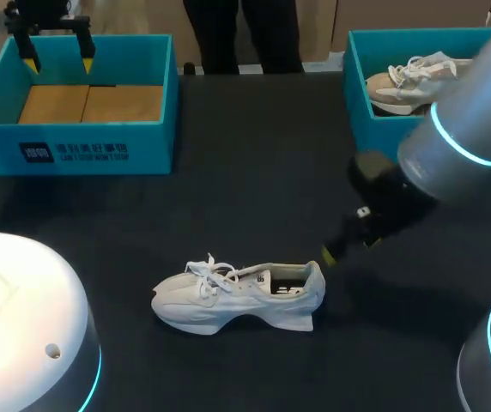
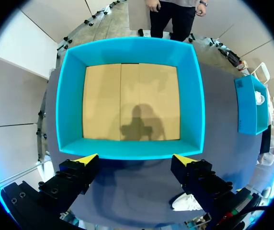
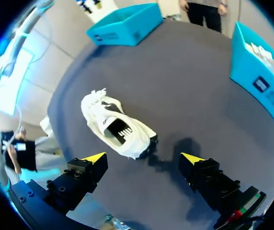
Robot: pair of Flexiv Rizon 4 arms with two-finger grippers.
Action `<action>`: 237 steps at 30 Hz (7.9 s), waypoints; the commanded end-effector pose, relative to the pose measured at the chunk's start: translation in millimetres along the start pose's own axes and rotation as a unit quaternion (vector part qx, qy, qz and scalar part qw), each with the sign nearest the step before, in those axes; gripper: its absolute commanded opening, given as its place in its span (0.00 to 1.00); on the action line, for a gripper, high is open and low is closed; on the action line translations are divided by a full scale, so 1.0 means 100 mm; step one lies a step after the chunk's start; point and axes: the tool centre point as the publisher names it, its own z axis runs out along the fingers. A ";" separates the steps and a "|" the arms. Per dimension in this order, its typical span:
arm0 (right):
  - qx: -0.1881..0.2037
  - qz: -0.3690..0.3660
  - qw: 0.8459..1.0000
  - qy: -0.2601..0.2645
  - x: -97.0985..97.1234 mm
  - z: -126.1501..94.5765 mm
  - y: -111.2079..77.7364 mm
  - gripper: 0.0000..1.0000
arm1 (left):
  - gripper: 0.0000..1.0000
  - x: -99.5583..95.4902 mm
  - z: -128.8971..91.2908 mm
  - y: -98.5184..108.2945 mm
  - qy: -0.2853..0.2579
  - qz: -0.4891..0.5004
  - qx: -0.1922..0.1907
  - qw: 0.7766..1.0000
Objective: Take the shoe out of the shoebox, open the shoe tongue, remove and reinsert the insole, then place the shoe into the shoebox
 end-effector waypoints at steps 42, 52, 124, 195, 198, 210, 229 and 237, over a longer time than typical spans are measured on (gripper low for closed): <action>-0.319 -0.265 0.900 0.136 -0.42 0.32 -0.40 1.00 | 1.00 0.00 0.01 0.01 0.001 0.000 0.001 1.000; -0.342 -0.320 0.867 0.168 -0.52 0.34 -0.46 1.00 | 1.00 0.00 0.01 0.01 0.001 0.000 0.001 1.000; -0.356 -0.334 0.851 0.194 -0.03 1.33 -0.08 1.00 | 1.00 0.00 0.01 0.01 0.001 0.000 0.001 1.000; -0.351 -0.379 0.825 0.230 0.36 1.64 0.26 0.00 | 1.00 0.49 0.02 0.61 -0.019 -0.048 0.077 0.996; -0.351 -0.379 0.825 0.230 0.36 1.64 0.26 0.00 | 1.00 0.57 0.03 0.77 -0.003 -0.046 0.064 0.997; -0.351 -0.379 0.825 0.230 0.36 1.64 0.26 0.00 | 1.00 0.80 0.04 1.14 0.024 -0.051 0.033 0.998; -0.351 -0.379 0.825 0.230 0.36 1.64 0.26 0.00 | 1.00 1.33 0.19 1.89 0.034 -0.068 0.042 0.996; -0.351 -0.379 0.825 0.230 0.36 1.64 0.26 0.00 | 1.00 1.61 0.20 2.23 0.041 -0.077 0.018 0.996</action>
